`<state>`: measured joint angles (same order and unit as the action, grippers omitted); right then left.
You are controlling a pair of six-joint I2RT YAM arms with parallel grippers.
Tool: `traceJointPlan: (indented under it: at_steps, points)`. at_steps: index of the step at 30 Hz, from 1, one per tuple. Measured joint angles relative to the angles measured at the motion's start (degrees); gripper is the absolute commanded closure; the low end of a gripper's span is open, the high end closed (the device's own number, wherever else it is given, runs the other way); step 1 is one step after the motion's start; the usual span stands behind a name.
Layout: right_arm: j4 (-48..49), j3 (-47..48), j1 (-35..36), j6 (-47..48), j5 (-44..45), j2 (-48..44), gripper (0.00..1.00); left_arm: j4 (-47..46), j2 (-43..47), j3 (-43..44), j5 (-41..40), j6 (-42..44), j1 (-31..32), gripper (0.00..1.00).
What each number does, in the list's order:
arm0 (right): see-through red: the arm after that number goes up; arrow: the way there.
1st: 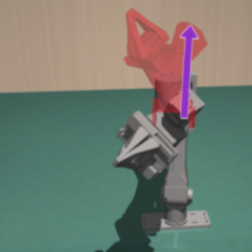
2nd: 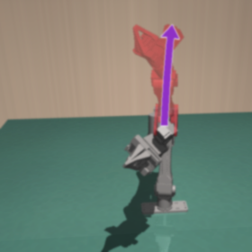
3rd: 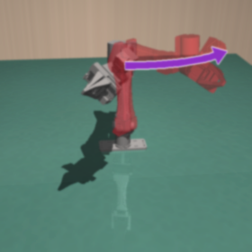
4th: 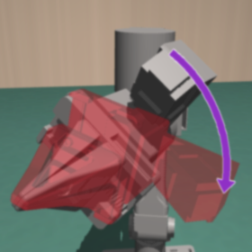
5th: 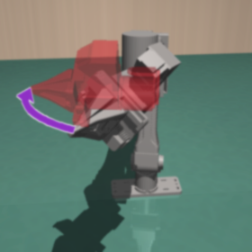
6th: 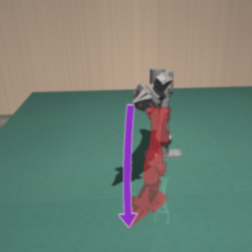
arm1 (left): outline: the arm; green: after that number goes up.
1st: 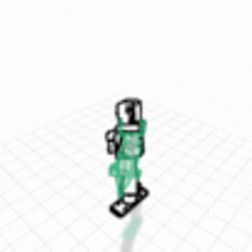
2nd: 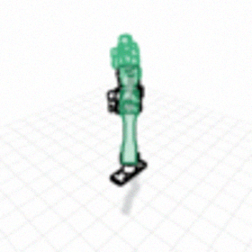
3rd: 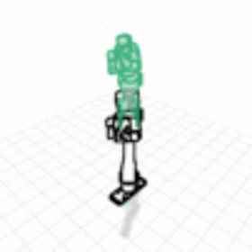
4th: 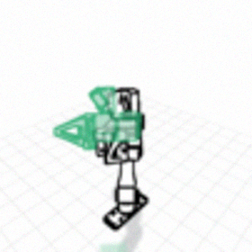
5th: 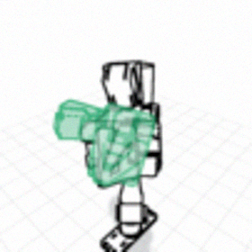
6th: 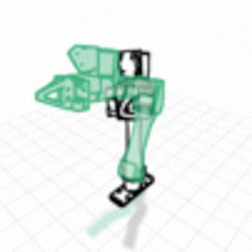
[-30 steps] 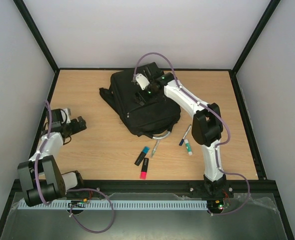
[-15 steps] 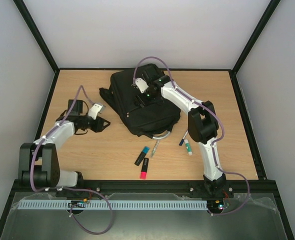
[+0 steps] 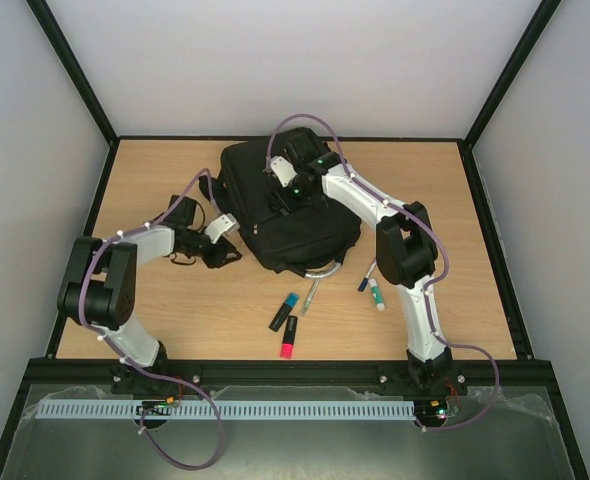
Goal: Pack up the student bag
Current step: Zip the student bag at the center of the board.
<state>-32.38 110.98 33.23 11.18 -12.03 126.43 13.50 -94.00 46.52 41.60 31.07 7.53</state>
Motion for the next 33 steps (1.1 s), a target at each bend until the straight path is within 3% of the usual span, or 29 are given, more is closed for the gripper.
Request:
traceJointPlan:
  at_steps: [15, 23, 33]
  points:
    - [0.15, -0.07, 0.0, 0.13, 0.0, 0.0, 0.34, -4.68, -8.79, 5.97, 0.07, -0.33, 0.94, 0.75]
    - [0.17, -0.07, 0.0, 0.11, -0.02, 0.0, 0.34, -3.67, -8.98, 6.19, 0.44, 2.6, 1.9, 0.97]
    - [0.17, -0.07, 0.0, 0.11, 0.04, 0.0, 0.34, -2.89, -8.94, 6.19, -0.76, 2.99, 2.86, 0.98]
